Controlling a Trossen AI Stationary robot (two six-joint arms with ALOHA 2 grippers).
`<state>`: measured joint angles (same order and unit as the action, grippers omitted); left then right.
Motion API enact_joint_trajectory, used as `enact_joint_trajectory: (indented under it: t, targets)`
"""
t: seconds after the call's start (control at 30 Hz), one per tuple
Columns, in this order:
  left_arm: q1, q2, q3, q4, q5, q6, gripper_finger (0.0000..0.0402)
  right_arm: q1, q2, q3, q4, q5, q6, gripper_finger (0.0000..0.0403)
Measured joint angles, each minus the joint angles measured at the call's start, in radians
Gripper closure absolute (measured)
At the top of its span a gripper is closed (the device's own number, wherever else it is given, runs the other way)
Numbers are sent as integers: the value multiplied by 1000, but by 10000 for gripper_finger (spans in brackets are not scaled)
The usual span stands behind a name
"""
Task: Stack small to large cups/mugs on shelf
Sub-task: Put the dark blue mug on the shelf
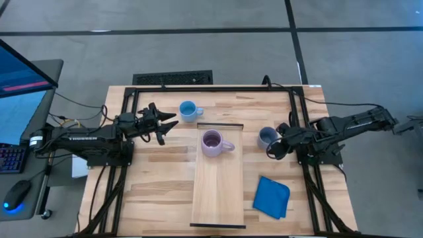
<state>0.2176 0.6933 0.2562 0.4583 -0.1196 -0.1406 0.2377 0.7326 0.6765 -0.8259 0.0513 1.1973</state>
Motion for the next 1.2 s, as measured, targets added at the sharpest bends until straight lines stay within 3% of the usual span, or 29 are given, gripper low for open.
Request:
enact_joint_trajectory:
  t: [0.4, 0.87, 1.2]
  targets:
    - [0, 0, 0, -4, 0, -29, 239, 24, 69, 0, -40, 83, -98, 222]
    - [0, 0, 0, -26, 0, -40, 239, 82, 180, 0, -234, 134, 136, 221]
    - [0, 0, 0, -27, 0, -40, 239, 39, 297, 0, -233, 134, 38, 220]
